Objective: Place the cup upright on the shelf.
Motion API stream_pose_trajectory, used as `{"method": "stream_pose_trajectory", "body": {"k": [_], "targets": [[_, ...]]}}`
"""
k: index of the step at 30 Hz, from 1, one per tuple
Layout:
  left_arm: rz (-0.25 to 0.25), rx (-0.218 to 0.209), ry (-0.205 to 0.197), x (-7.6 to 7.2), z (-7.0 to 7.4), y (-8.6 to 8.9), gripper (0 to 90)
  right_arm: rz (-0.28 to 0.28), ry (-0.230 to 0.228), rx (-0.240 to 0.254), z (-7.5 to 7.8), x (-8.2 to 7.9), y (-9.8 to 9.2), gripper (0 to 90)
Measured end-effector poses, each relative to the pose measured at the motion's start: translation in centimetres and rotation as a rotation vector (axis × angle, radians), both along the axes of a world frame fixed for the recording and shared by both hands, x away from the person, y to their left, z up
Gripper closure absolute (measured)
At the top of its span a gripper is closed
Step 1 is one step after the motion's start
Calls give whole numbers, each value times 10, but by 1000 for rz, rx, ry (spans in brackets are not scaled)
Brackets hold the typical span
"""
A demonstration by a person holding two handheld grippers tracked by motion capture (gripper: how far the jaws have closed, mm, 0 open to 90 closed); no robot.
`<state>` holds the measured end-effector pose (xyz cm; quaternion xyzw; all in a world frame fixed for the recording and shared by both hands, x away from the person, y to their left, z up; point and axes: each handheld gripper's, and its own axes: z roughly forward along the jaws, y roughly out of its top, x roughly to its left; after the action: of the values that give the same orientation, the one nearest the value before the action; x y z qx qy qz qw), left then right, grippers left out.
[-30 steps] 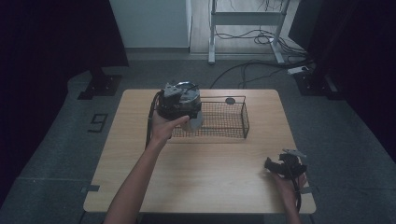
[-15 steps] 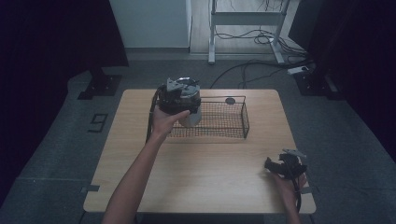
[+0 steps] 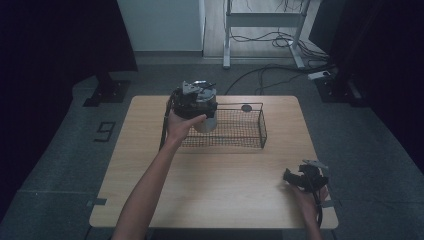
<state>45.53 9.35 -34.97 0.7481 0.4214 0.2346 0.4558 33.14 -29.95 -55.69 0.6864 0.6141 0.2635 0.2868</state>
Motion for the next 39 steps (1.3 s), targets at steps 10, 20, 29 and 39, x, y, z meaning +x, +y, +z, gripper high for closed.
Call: {"method": "stream_pose_trajectory", "body": {"k": [10, 20, 29, 39], "targets": [[31, 14, 15, 12, -10, 0, 43, 0, 2, 0, 0, 0, 0, 8], [42, 19, 28, 23, -20, -2, 42, 0, 1, 0, 0, 0, 0, 12], [43, 30, 40, 29, -32, -10, 42, -1, 0, 1, 0, 0, 0, 14], [52, 38, 72, 36, -53, -13, 42, -1, -1, -1, 0, -1, 0, 18]]}}
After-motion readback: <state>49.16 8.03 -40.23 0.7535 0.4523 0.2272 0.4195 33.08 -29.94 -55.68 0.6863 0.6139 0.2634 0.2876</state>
